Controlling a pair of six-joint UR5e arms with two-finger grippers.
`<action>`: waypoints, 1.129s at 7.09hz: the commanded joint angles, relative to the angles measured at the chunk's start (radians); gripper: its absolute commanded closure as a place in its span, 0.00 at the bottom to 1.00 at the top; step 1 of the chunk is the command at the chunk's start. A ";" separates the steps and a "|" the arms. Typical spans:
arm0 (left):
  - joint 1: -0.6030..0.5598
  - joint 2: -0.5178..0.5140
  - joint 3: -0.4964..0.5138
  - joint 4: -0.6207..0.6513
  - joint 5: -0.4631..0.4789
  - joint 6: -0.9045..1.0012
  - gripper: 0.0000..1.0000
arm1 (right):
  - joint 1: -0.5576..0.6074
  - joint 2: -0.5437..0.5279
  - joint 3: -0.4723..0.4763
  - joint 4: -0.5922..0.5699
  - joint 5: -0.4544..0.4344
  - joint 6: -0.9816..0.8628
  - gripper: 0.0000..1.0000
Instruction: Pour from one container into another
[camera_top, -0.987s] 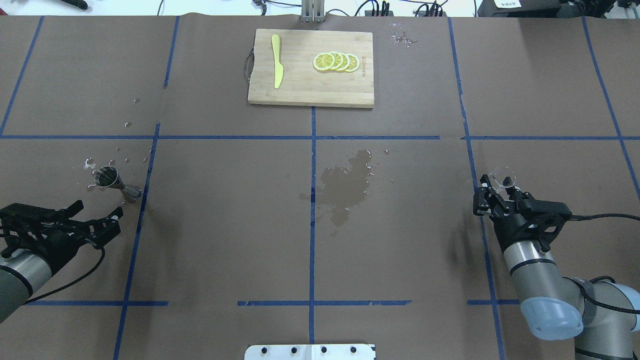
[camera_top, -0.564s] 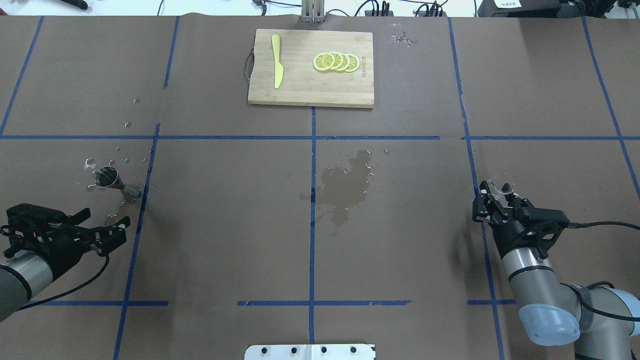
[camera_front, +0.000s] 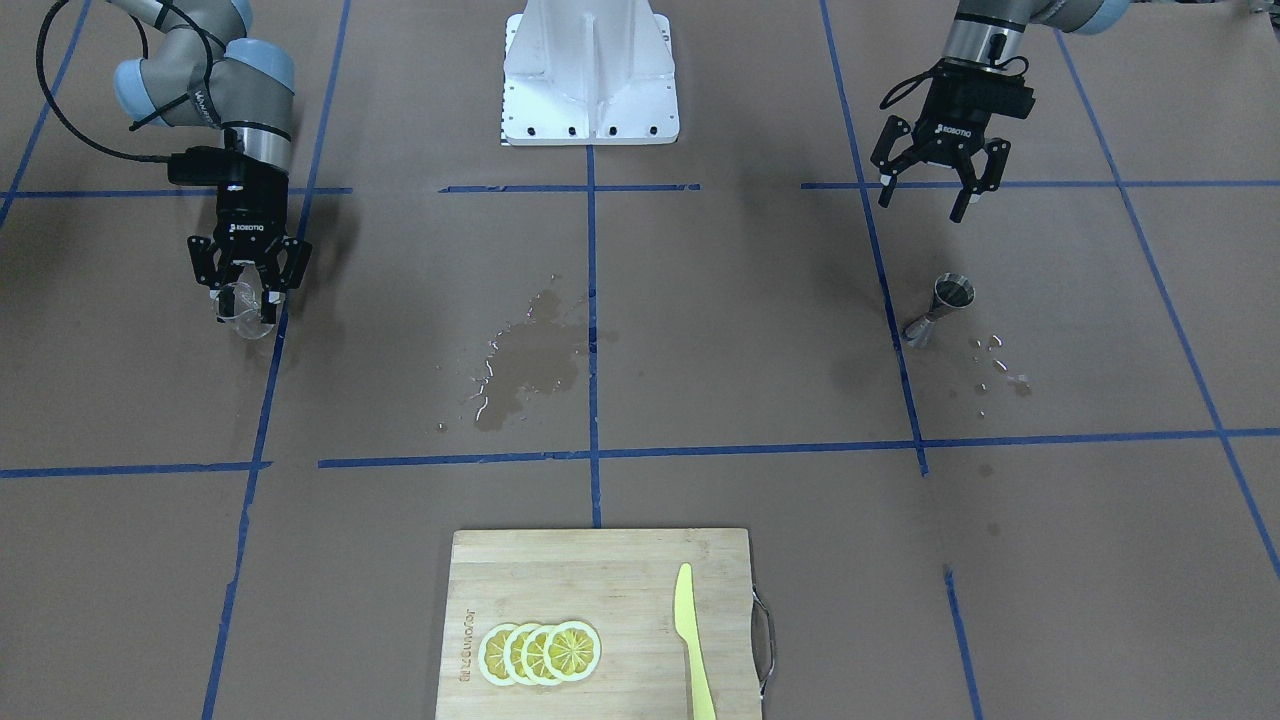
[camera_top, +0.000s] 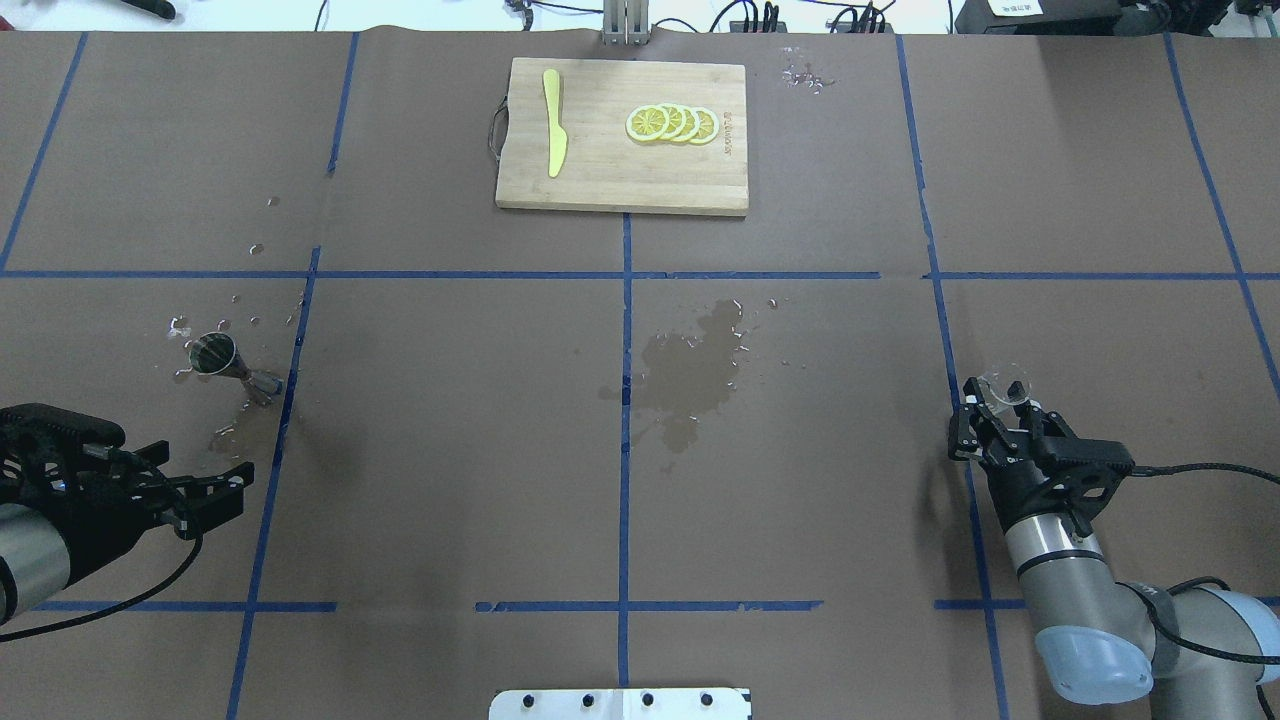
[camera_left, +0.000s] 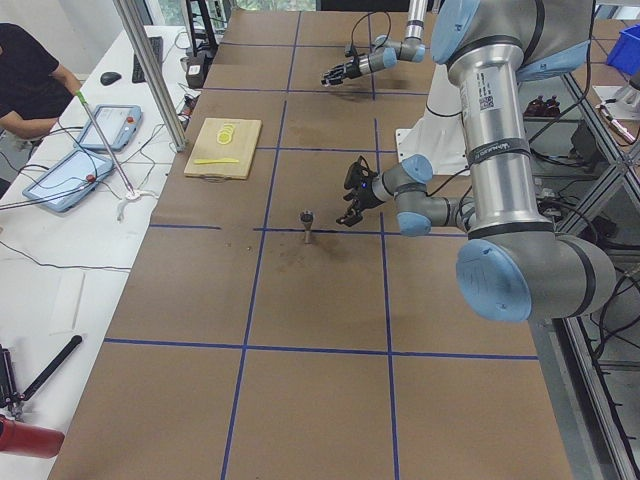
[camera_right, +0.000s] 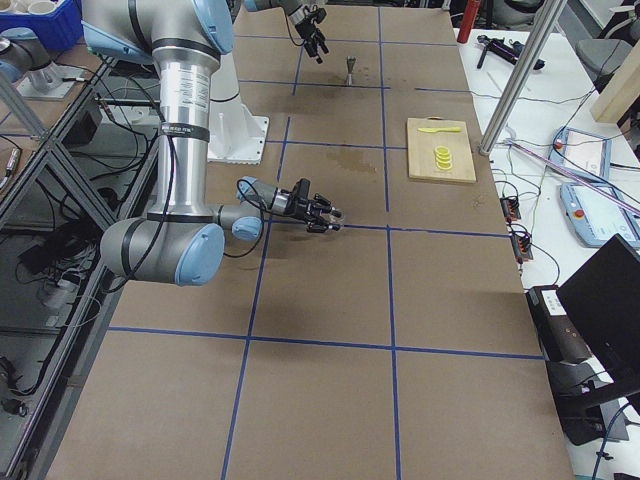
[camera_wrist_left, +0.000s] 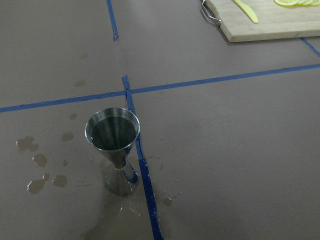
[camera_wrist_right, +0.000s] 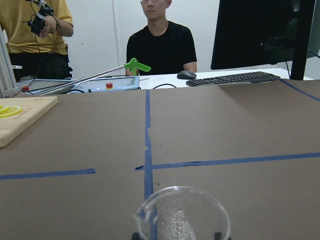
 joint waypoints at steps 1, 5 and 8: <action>-0.016 0.002 -0.035 0.038 -0.053 0.000 0.00 | -0.006 0.000 -0.017 0.001 -0.013 0.000 0.31; -0.043 0.002 -0.068 0.056 -0.090 0.000 0.00 | -0.011 0.005 -0.021 0.001 -0.013 0.000 0.00; -0.047 0.001 -0.069 0.056 -0.090 0.000 0.00 | -0.012 0.005 -0.022 0.021 -0.012 -0.003 0.00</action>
